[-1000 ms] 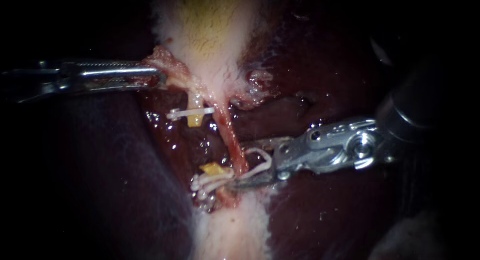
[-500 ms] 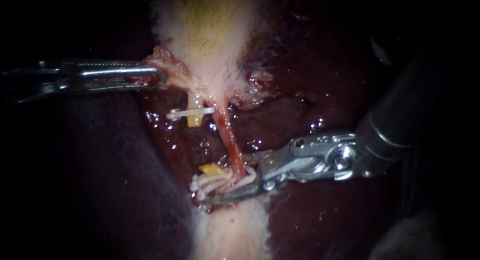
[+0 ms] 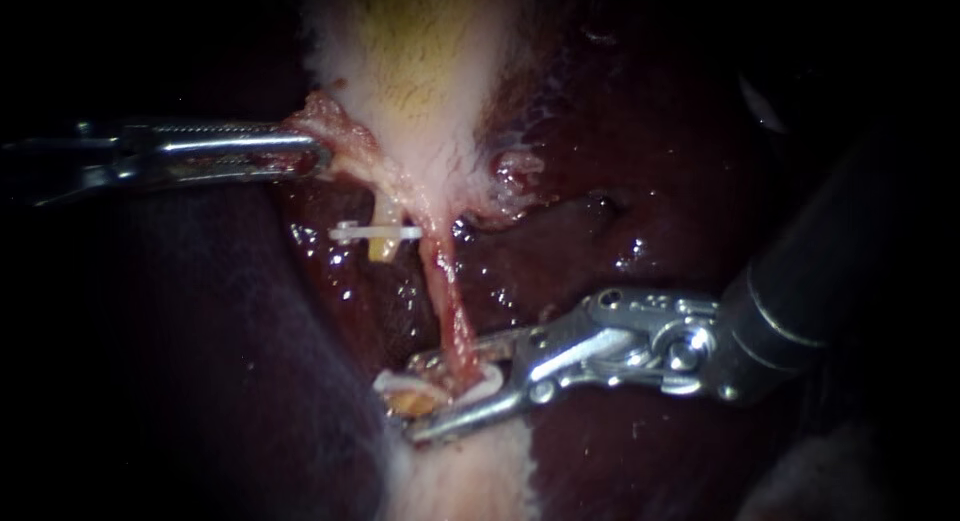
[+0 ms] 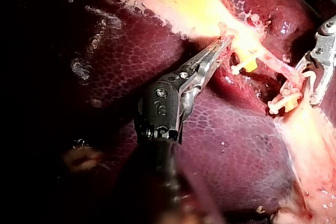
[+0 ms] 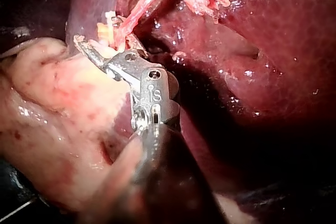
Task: Clipping first clip right tube
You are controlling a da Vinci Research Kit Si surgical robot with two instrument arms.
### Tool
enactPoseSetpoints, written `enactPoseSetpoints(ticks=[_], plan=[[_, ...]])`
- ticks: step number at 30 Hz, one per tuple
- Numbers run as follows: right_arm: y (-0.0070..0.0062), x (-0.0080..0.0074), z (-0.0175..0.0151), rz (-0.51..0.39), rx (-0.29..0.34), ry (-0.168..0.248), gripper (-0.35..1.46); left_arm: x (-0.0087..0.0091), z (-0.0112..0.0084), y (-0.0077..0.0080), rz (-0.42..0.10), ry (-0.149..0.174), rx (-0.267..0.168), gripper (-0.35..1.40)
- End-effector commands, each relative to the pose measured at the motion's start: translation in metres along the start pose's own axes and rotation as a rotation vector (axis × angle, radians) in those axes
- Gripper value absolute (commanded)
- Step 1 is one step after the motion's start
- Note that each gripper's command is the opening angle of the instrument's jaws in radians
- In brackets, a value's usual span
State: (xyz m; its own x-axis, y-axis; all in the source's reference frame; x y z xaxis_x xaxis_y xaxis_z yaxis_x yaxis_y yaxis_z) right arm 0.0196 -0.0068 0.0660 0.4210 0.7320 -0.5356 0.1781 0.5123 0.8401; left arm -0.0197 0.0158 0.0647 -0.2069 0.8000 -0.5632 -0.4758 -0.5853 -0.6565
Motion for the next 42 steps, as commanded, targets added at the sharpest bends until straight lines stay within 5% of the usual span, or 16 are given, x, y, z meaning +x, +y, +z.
enactPoseSetpoints(ticks=[1,7,15,28,32,42], plan=[[-0.0004,0.0,0.0001,-0.004,0.013,-0.002,0.46,0.0,0.0001,0.0,0.0,0.0,-0.001,-0.35],[-0.0016,0.0001,0.0006,0.002,0.046,0.002,0.45,-0.0001,0.0,-0.0001,0.0,0.0,-0.001,-0.35],[-0.0009,0.0008,-0.0001,0.007,-0.02,0.046,0.34,-0.0001,0.0001,-0.0001,0.0,0.0,-0.001,-0.35],[-0.0008,0.0012,-0.0019,0.06,-0.081,0.092,-0.35,-0.0001,0.0001,-0.0003,0.0,0.0,-0.001,-0.35],[-0.0006,0.0008,-0.0022,0.153,-0.084,0.103,-0.35,-0.0001,0.0001,-0.0003,0.0,0.0,-0.001,-0.35],[0.0001,-0.0004,-0.0022,0.146,-0.083,0.098,-0.35,-0.0001,0.0002,-0.0003,0.0,0.0,-0.001,-0.35]])
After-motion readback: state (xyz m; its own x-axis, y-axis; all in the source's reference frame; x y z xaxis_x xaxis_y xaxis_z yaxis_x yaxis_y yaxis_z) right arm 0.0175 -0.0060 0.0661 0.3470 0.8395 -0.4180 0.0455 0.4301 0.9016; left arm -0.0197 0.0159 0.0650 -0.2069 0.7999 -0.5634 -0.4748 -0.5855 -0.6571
